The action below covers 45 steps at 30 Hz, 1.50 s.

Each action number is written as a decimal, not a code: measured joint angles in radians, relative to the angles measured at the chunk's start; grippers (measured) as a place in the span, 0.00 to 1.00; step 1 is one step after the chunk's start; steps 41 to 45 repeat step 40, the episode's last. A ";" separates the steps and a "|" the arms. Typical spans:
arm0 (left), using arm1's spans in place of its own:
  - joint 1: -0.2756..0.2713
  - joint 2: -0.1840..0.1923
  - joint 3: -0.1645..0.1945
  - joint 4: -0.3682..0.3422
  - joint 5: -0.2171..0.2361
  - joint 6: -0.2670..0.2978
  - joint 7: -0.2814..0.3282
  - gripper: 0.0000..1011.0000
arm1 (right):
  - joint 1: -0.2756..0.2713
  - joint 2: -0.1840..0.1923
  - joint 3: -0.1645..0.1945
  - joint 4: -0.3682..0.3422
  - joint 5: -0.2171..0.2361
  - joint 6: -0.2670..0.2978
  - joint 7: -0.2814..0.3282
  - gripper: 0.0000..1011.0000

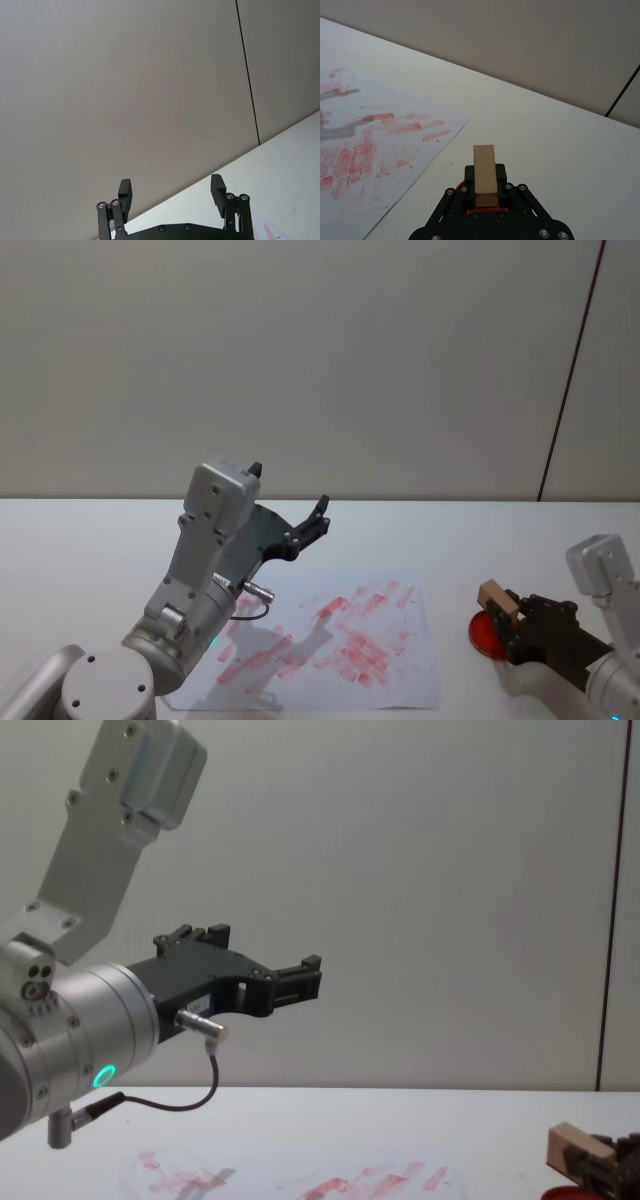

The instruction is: Use the one hand to pick up the stamp and affix it onto the A4 paper.

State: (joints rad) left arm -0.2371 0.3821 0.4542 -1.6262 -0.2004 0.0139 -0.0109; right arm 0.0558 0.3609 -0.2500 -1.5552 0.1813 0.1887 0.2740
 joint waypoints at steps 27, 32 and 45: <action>0.000 0.000 0.000 0.000 0.000 0.000 0.000 0.99 | -0.009 0.001 0.004 0.030 0.016 -0.025 -0.011 0.68; 0.000 0.000 0.000 0.000 0.000 0.000 0.000 0.99 | -0.013 0.000 0.008 0.013 0.029 -0.063 -0.024 0.84; 0.000 0.000 0.000 0.000 0.000 0.000 0.000 0.99 | -0.017 -0.001 0.014 -0.018 0.049 -0.105 -0.048 0.99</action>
